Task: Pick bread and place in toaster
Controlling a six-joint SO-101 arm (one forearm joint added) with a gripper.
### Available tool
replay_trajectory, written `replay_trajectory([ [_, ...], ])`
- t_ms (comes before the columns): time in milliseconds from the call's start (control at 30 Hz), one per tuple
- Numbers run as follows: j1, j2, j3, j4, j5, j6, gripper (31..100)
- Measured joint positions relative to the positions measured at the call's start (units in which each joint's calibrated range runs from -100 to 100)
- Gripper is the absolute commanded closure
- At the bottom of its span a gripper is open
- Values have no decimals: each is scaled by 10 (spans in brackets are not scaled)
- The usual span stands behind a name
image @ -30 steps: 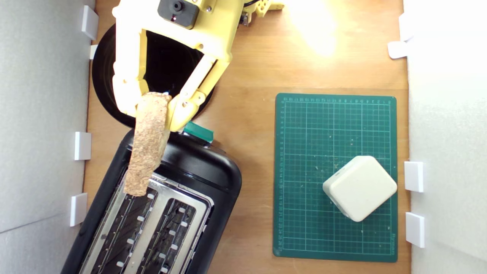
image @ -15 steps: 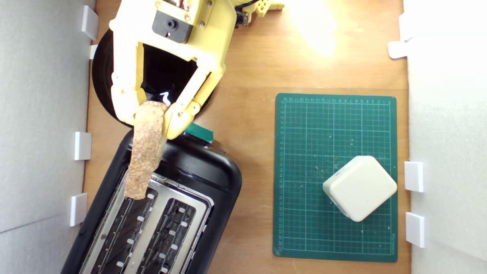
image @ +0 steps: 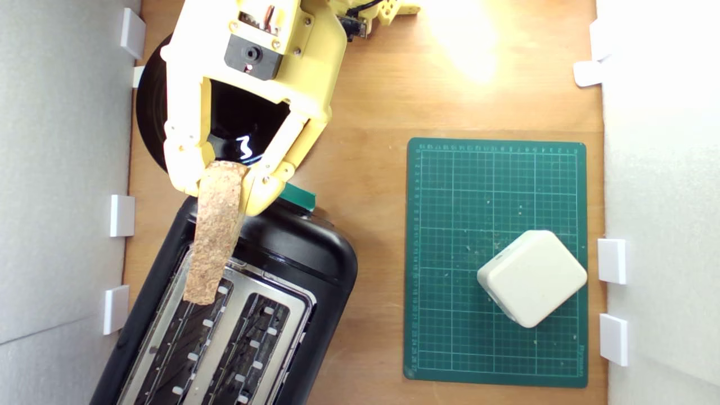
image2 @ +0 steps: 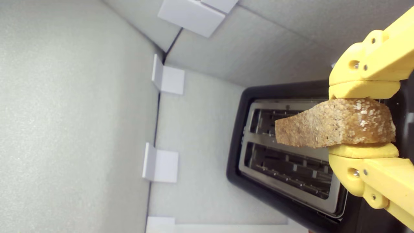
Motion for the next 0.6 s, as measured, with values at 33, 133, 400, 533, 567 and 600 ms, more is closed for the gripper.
replay_trajectory([
  [33,0,4,0,0,-1,0,692],
  [133,0,12,0,0,-2,0,692],
  [400,0,12,0,0,-25,0,692],
  [533,0,24,-1,0,-46,0,692],
  [567,0,29,0,-1,-47,0,692],
  [600,0,33,0,-2,-47,0,692],
])
